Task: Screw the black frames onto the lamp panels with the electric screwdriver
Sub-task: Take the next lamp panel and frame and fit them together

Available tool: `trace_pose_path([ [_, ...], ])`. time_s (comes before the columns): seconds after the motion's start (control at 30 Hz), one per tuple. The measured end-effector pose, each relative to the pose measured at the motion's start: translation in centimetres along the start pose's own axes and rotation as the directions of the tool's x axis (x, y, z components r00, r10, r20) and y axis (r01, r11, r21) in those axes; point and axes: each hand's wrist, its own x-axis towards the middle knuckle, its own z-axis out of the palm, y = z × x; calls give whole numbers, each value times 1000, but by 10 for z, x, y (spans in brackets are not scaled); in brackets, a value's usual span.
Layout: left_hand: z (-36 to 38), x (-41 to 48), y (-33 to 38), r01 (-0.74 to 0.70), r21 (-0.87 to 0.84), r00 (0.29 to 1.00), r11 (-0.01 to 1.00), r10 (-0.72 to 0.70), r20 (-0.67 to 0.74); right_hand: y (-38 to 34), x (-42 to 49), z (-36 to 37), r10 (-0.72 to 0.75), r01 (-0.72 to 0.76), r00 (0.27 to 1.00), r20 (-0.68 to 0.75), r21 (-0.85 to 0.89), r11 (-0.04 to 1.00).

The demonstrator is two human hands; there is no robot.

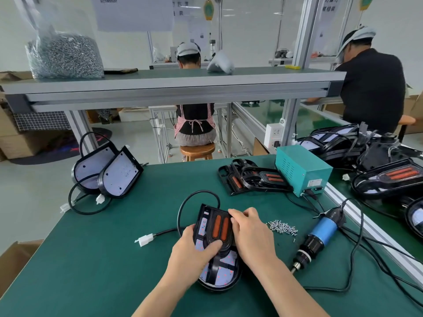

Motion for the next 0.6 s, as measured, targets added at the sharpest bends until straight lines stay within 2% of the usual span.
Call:
trace_pose_path([
  [0.2, 16, -4, 2, -2, -59, 999, 998, 0, -34, 5, 0, -10, -21, 19, 999, 25, 79, 997],
  [0.3, 23, -7, 2, 25, -181, 998, 983, -35, -53, 15, -1, -32, 41, -24, 994, -97, 173, 985],
  [0.37, 25, -8, 1, 42, -256, 997, 966, -56, -46, 34, 0, -56, 152, -109, 969, -196, 213, 971],
  [0.47, 25, -8, 0, 47, -274, 997, 961, -62, -49, 75, -7, -90, 363, -319, 886, -289, 189, 929],
  [0.53, 25, -8, 0, 43, -257, 997, 965, -59, -53, 98, -16, -105, 479, -449, 829, -289, 166, 878],
  [0.6, 27, -10, 0, 37, -246, 996, 968, -54, -64, 112, -24, -106, 551, -539, 808, -210, 116, 834],
])
